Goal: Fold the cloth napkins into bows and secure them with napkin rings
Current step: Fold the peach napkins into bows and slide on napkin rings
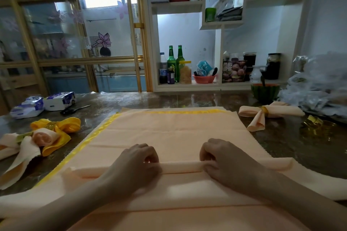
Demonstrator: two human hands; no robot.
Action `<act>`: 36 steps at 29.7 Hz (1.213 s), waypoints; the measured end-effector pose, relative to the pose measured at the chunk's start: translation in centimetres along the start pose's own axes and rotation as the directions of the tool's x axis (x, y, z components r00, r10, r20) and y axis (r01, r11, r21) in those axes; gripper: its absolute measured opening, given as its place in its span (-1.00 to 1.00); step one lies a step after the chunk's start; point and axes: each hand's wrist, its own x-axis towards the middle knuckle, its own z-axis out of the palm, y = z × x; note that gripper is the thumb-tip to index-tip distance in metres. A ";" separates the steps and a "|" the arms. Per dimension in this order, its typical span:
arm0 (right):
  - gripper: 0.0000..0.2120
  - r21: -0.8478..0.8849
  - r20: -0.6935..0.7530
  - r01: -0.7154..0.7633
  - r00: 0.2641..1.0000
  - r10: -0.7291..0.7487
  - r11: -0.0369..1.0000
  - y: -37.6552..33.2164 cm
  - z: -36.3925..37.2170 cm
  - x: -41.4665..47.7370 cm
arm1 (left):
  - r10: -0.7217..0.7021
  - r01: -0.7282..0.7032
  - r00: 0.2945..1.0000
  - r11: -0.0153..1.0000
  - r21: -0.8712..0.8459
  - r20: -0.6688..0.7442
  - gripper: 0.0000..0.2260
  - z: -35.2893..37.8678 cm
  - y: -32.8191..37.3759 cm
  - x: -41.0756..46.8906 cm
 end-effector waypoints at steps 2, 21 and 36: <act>-0.90 -0.104 -0.011 0.062 0.998 -0.064 0.993 -0.4 0.1 -0.2 | 0.047 -0.048 0.999 0.996 0.069 0.011 -0.92 -0.2 0.1 -0.3; -0.51 -0.084 0.275 -0.065 0.957 0.086 0.994 -0.9 2.9 1.0 | -0.081 0.040 0.953 0.989 0.145 0.291 0.11 3.3 0.9 0.5; -0.79 -0.009 -0.034 0.069 0.997 -0.069 0.998 -1.6 0.8 -1.8 | 0.269 -0.250 0.958 0.953 0.169 -0.096 -0.82 1.6 2.7 -1.5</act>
